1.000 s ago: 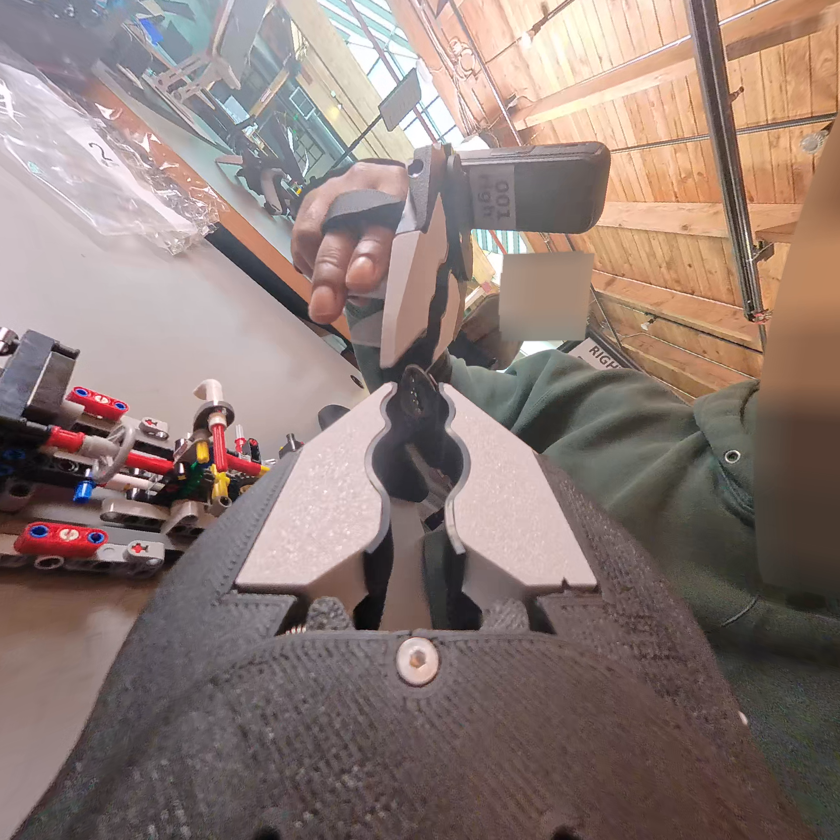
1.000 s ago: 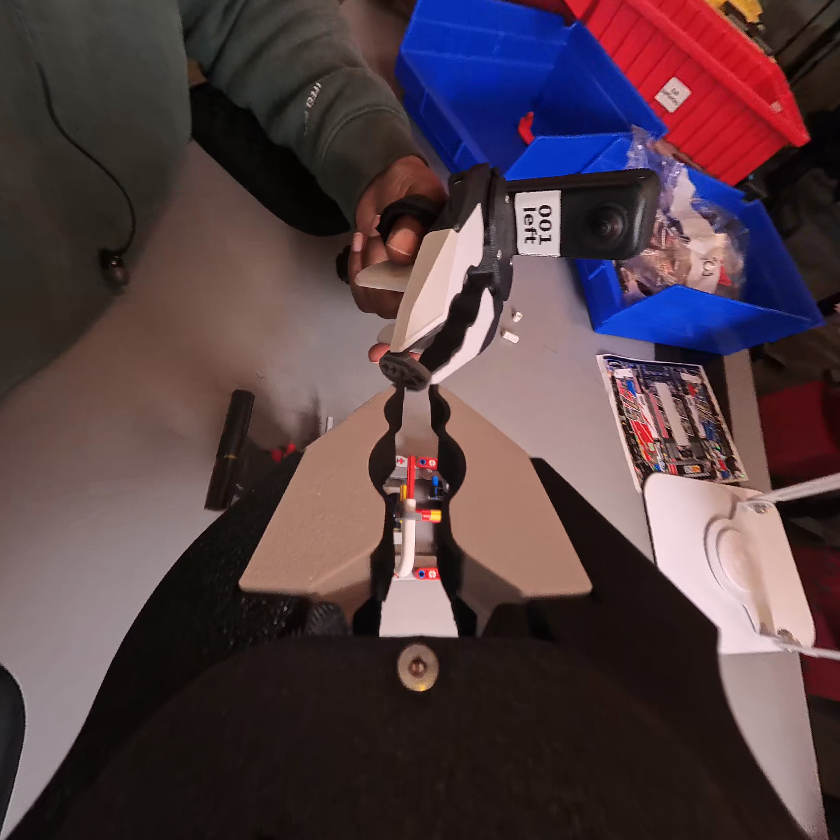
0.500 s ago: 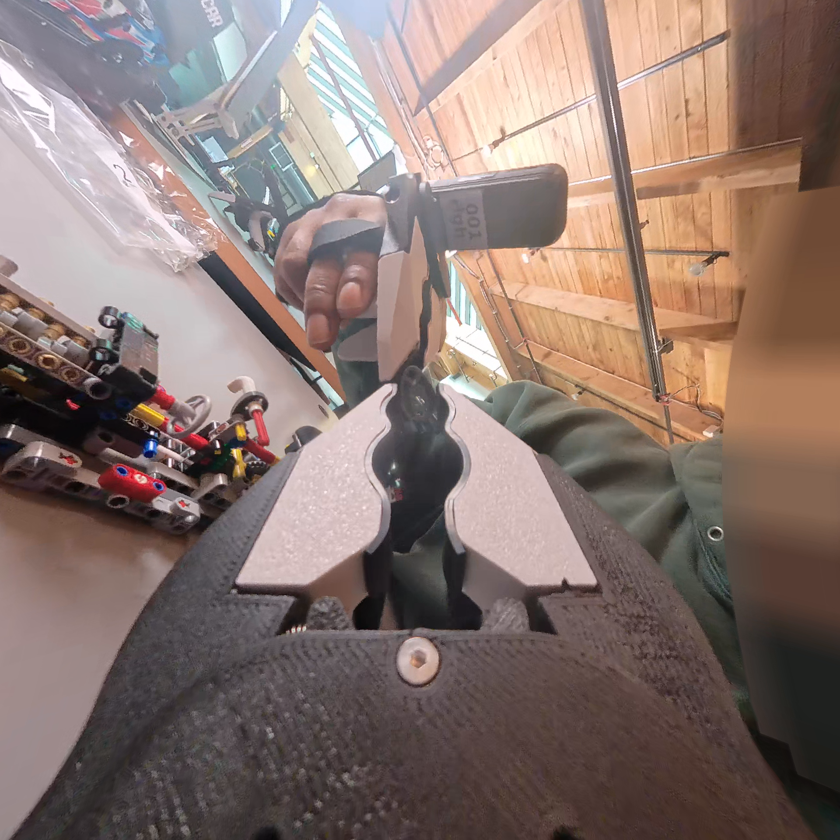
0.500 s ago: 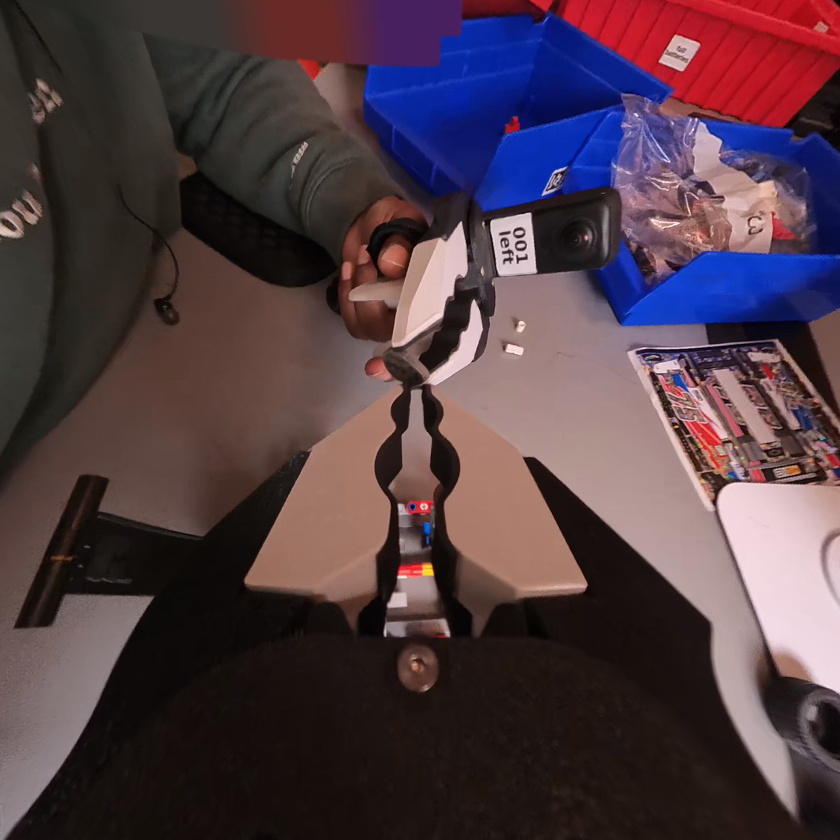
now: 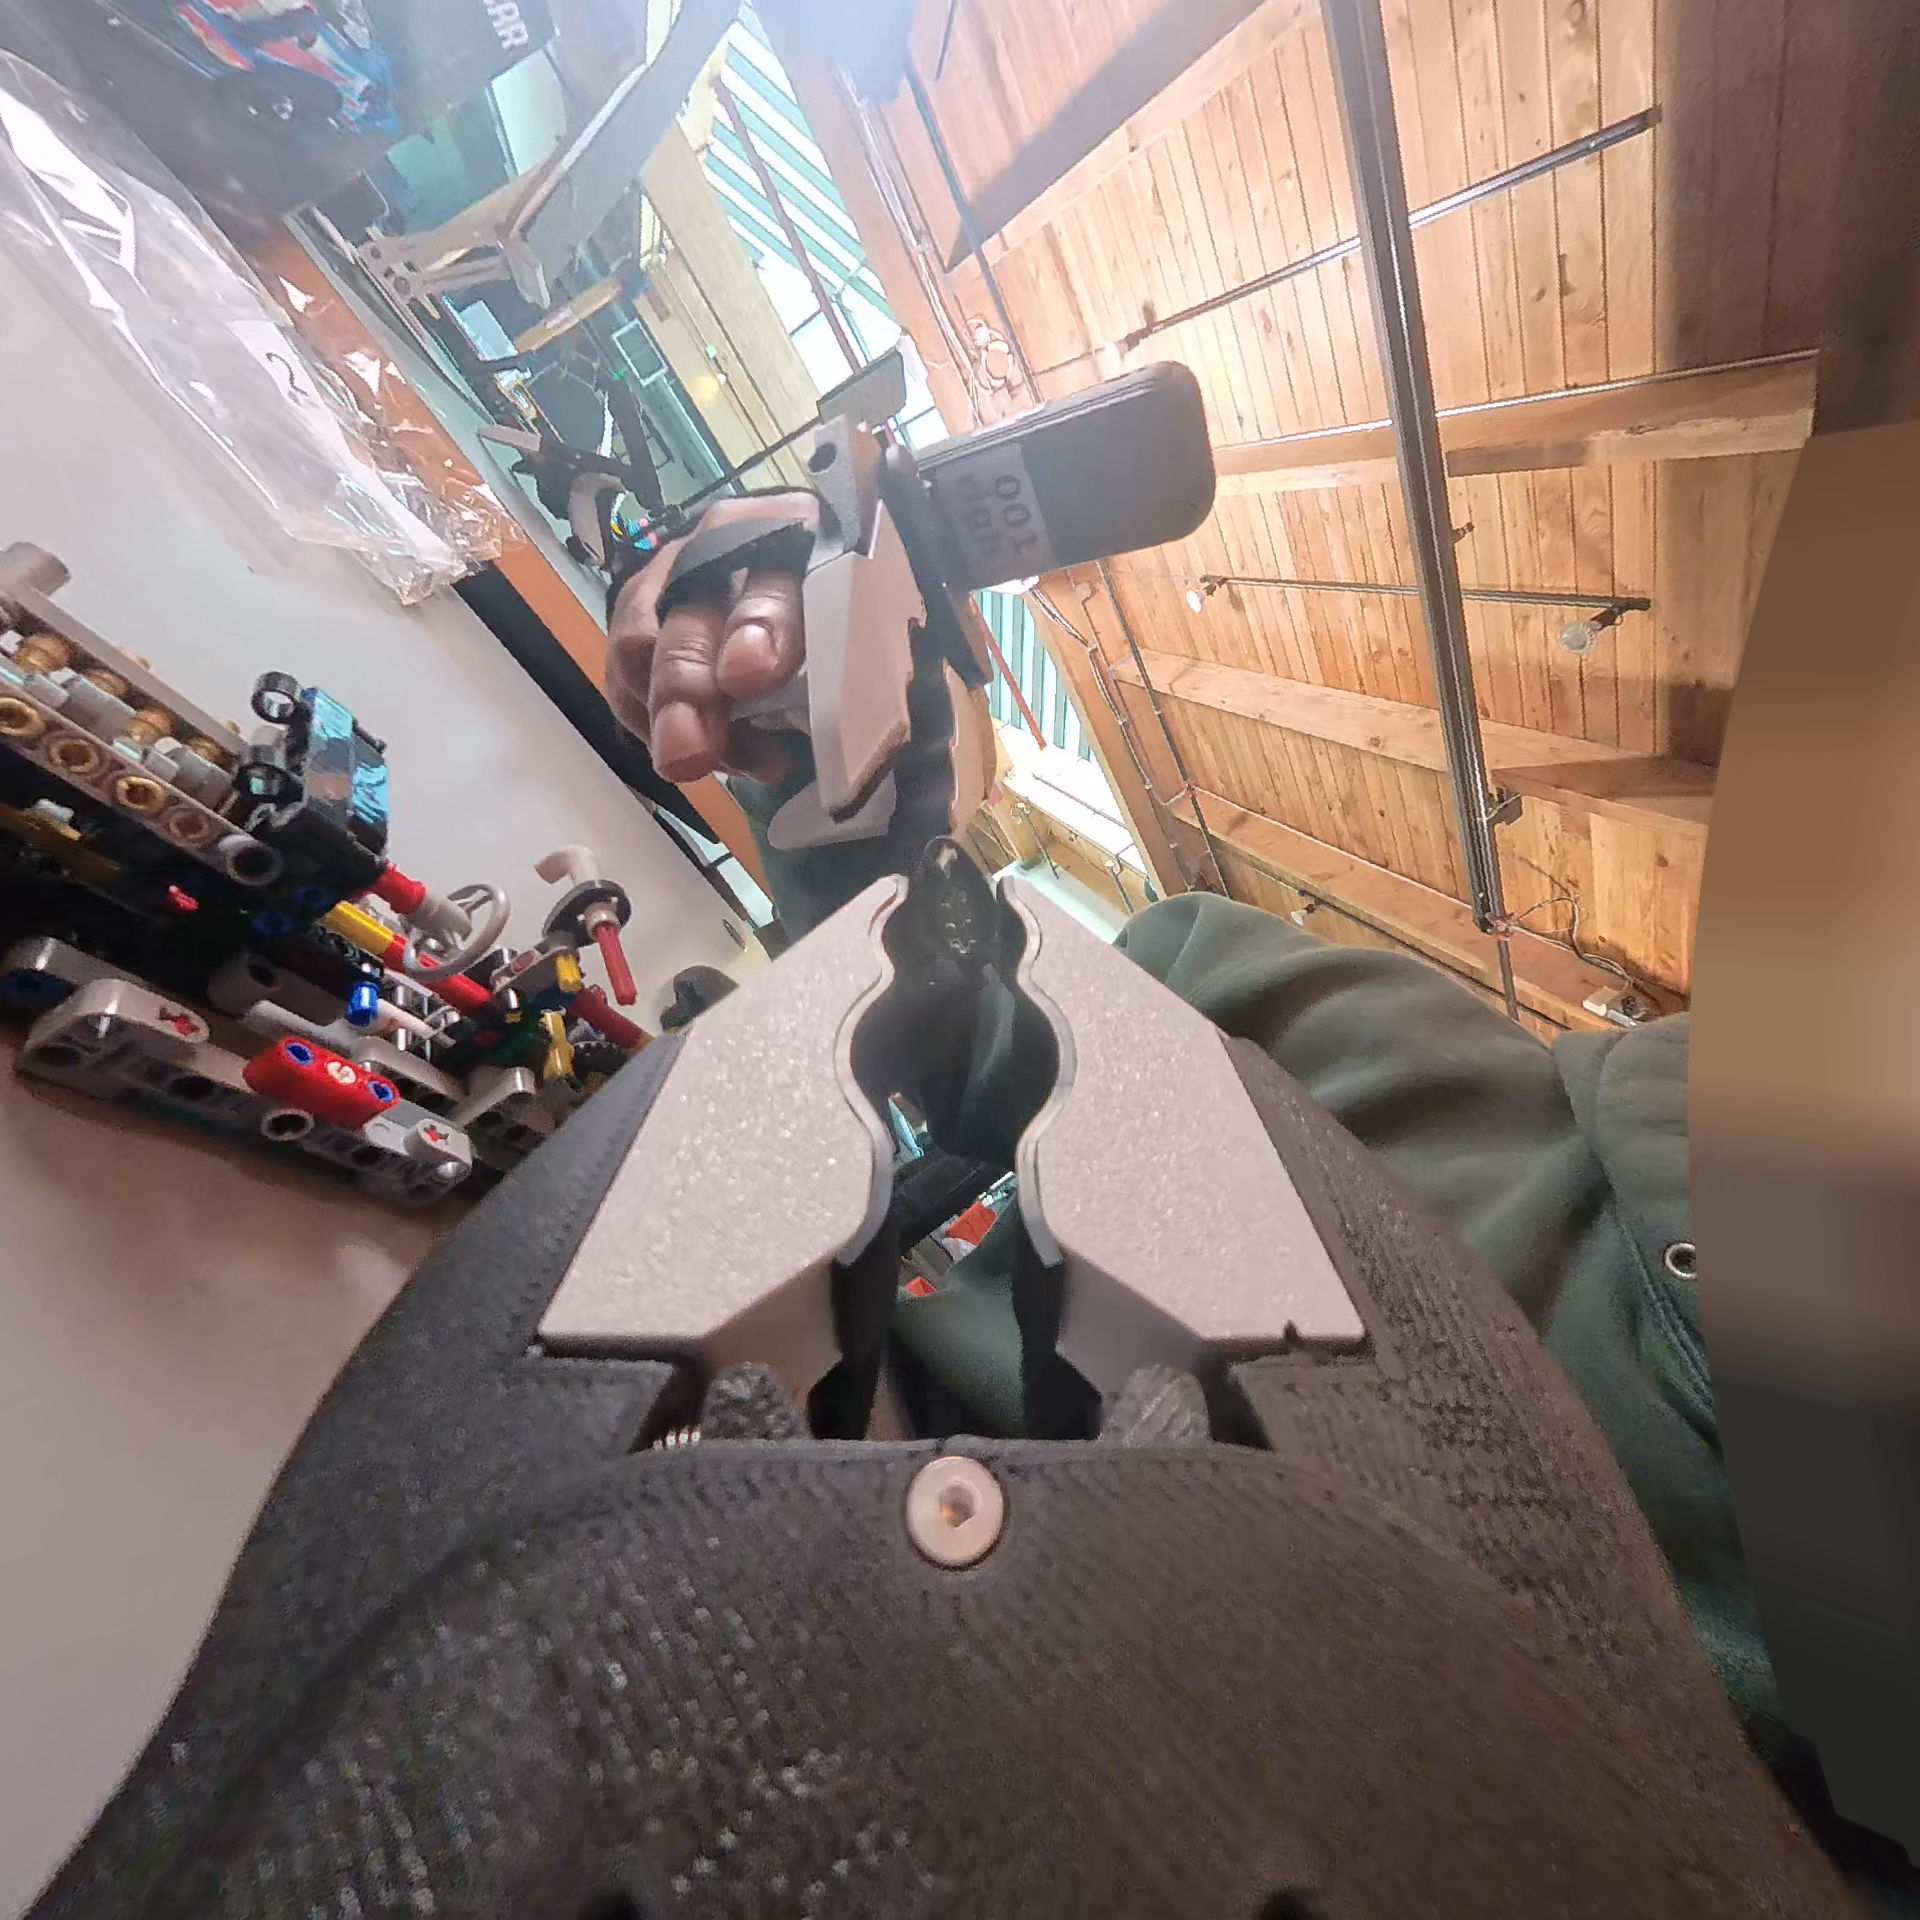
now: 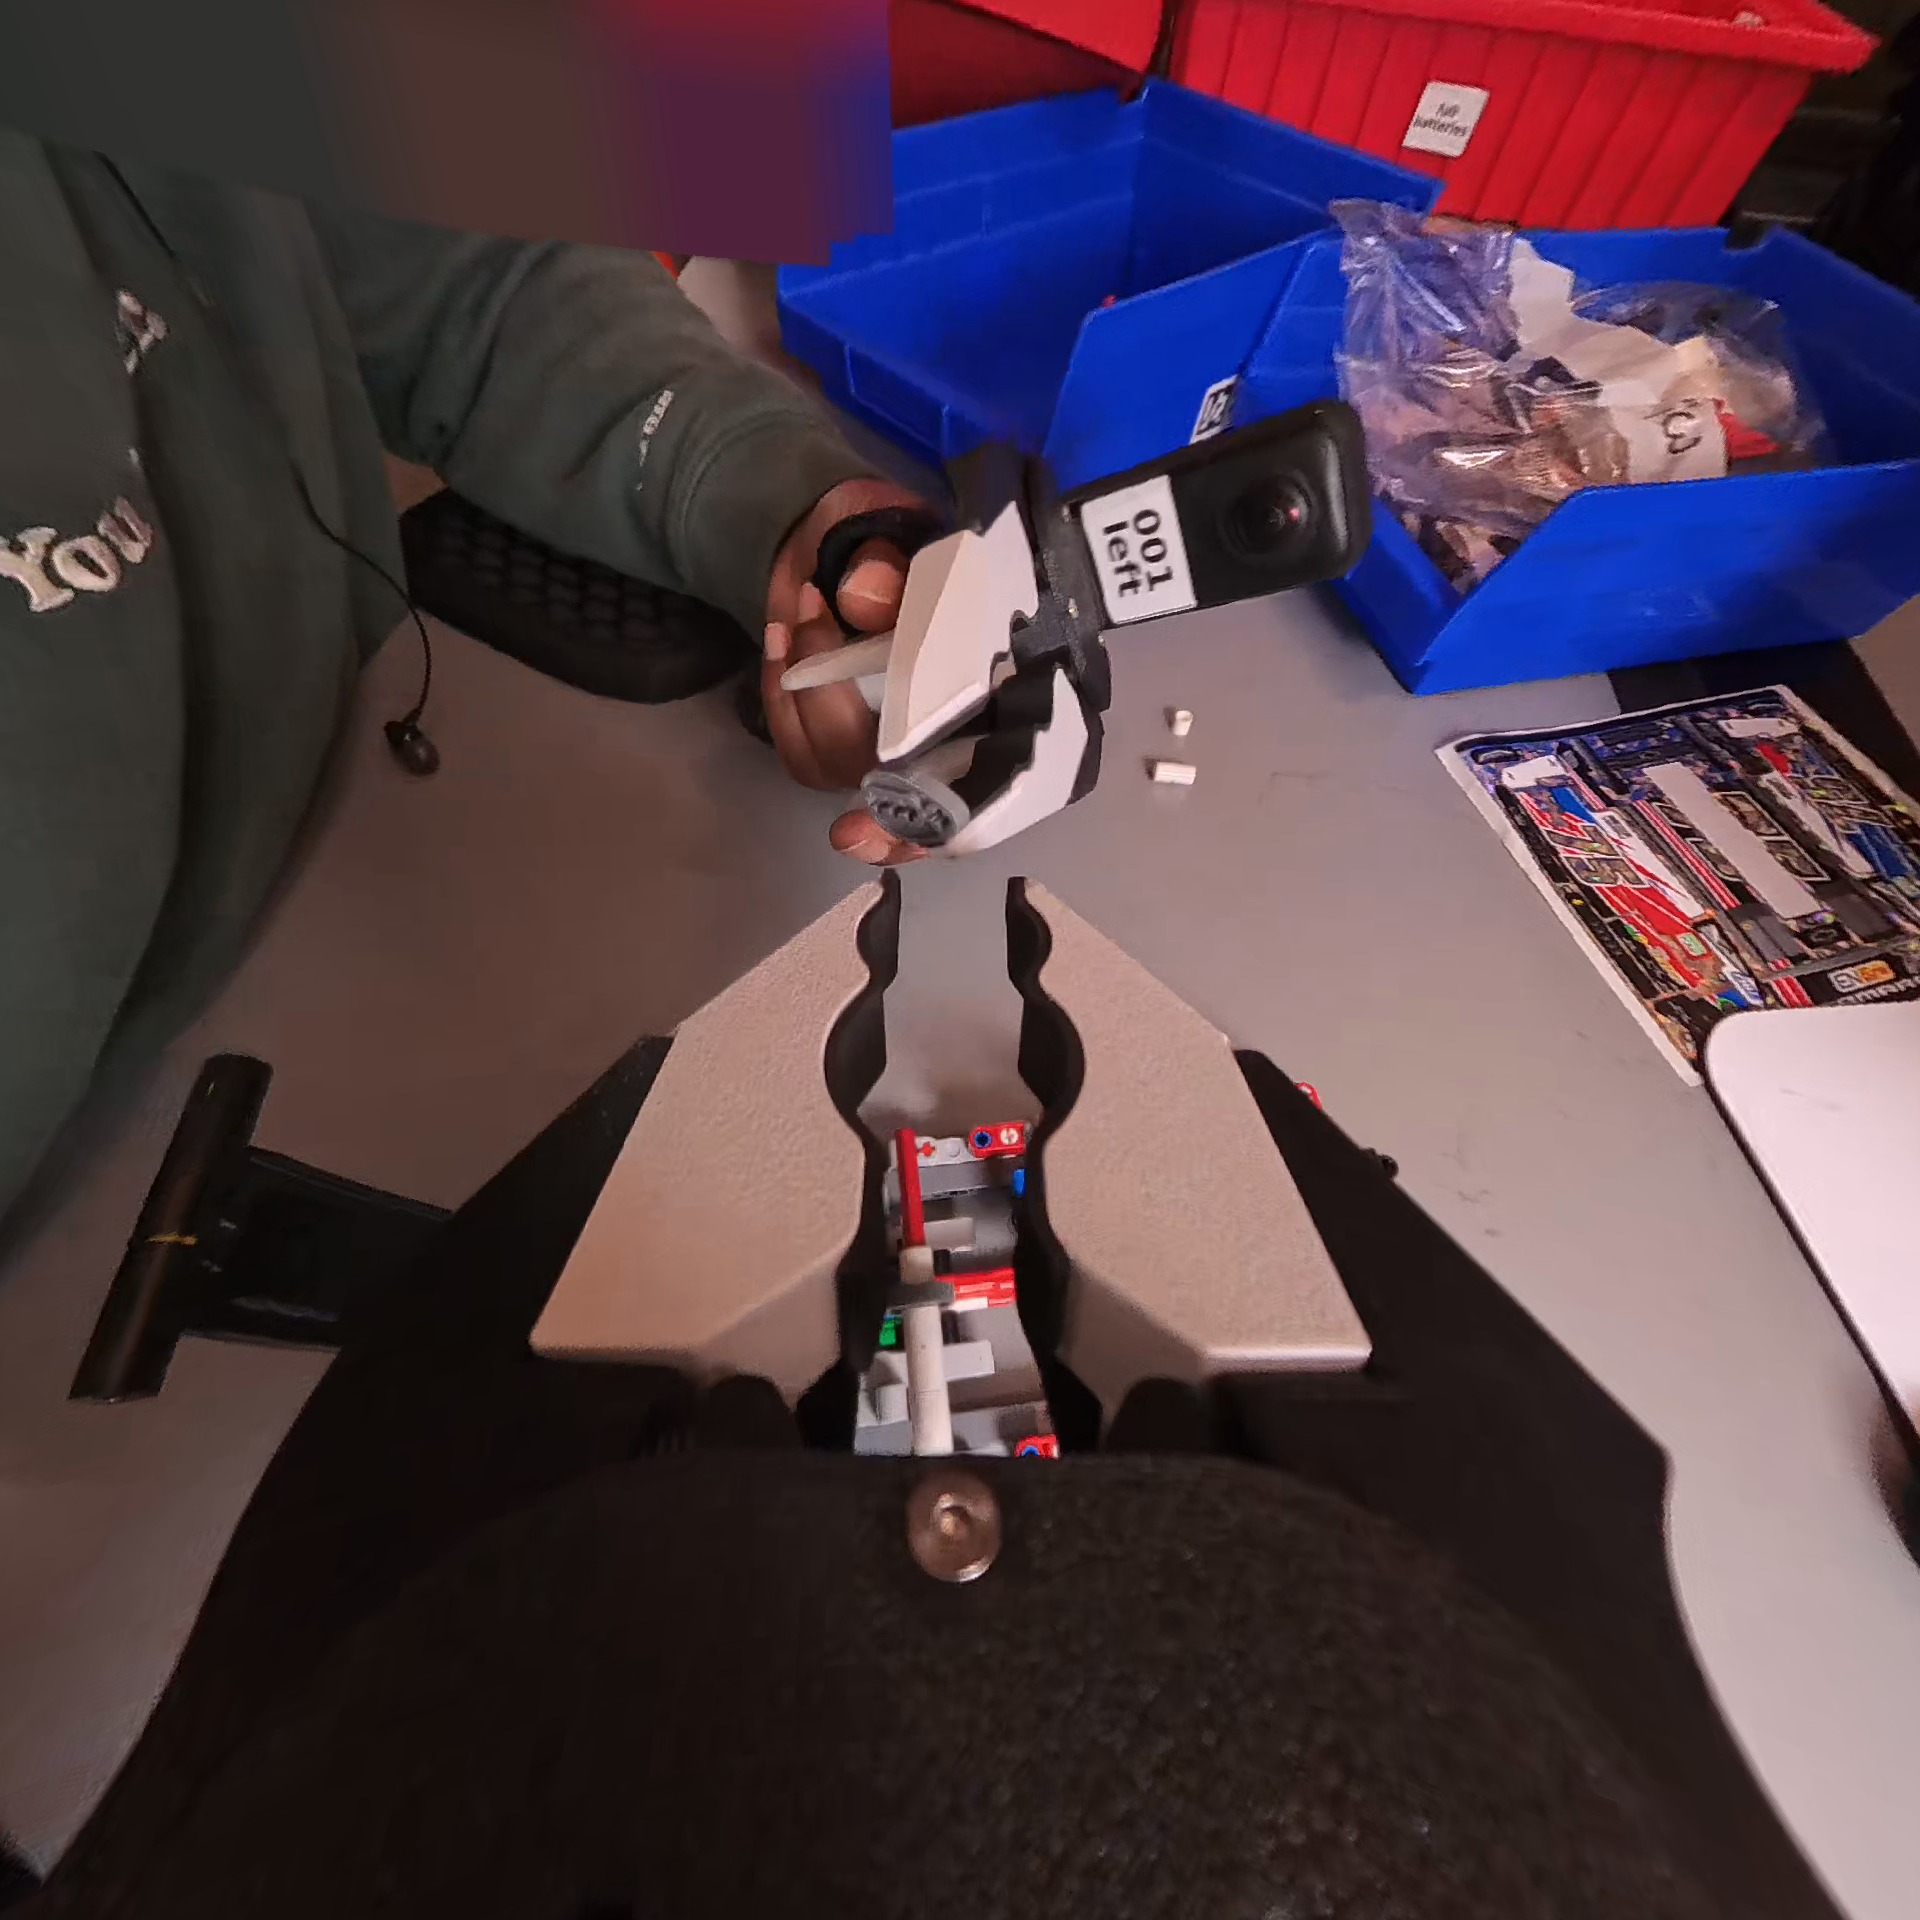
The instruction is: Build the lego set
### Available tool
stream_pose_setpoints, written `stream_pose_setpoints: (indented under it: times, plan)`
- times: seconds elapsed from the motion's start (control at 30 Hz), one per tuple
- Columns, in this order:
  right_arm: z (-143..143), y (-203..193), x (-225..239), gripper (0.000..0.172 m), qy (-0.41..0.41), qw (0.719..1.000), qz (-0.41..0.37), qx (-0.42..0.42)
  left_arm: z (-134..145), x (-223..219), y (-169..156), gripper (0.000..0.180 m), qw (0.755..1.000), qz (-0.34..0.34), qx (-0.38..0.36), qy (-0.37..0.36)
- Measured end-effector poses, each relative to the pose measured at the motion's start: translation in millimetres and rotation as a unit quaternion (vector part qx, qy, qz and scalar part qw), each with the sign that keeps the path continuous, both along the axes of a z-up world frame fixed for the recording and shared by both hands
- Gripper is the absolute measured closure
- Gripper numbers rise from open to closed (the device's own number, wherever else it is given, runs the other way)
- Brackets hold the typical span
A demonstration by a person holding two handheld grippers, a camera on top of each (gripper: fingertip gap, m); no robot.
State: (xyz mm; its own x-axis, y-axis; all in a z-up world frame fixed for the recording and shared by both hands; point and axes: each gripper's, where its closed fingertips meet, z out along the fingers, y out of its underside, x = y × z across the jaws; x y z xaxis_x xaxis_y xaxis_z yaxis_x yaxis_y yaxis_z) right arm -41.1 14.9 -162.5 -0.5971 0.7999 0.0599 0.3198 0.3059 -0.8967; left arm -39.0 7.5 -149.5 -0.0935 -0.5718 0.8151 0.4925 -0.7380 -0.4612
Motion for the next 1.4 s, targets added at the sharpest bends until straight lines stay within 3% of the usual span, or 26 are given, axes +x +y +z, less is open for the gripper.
stream_pose_setpoints:
  times: [0.2,0.47,0.63,0.73,0.93,0.97,1.03,1.17,1.23,1.4]
  plan:
    - [-3.7,-12.7,3.3,0.171,-0.011,0.998,0.028,0.052,-0.6,6.9,-5.5,0.168,1.0,-0.019,0.003,0.004]
    - [5.1,-18.3,14.0,0.156,0.01,0.996,0.032,0.078,-3.9,15.1,-11.0,0.168,0.999,-0.037,-0.001,0.006]
    - [7.1,-25.7,16.2,0.167,0.012,0.995,0.044,0.09,-5.2,24.2,-17.2,0.168,0.998,-0.057,0.0,0.011]
    - [12.2,-26.2,18.9,0.169,0.012,0.999,0.033,0.037,-1.8,25.3,-18.6,0.168,0.998,-0.056,0.001,-0.002]
    - [22.9,-29.7,23.9,0.172,0.014,0.981,0.01,-0.194,9.2,21.4,-16.7,0.168,0.999,-0.029,0.029,-0.002]
    - [20.5,-31.0,24.6,0.172,0.015,0.98,0.01,-0.197,8.8,20.2,-14.7,0.18,0.999,-0.019,0.029,0.002]
    - [10.5,-32.0,24.8,0.172,0.021,0.989,0.005,-0.145,9.0,19.2,-13.2,0.18,1.0,-0.016,0.02,-0.004]
    - [2.7,-23.6,23.3,0.172,0.017,0.997,-0.02,-0.077,0.0,18.1,-8.1,0.18,0.999,0.012,0.021,0.042]
    - [1.4,-17.1,26.5,0.172,0.013,0.998,-0.032,-0.053,-9.9,13.2,-3.8,0.18,0.992,0.036,0.042,0.11]
    - [32.2,8.4,46.9,0.168,0.045,0.992,-0.118,0.006,-27.2,12.4,-31.2,0.175,0.94,0.014,0.143,0.309]
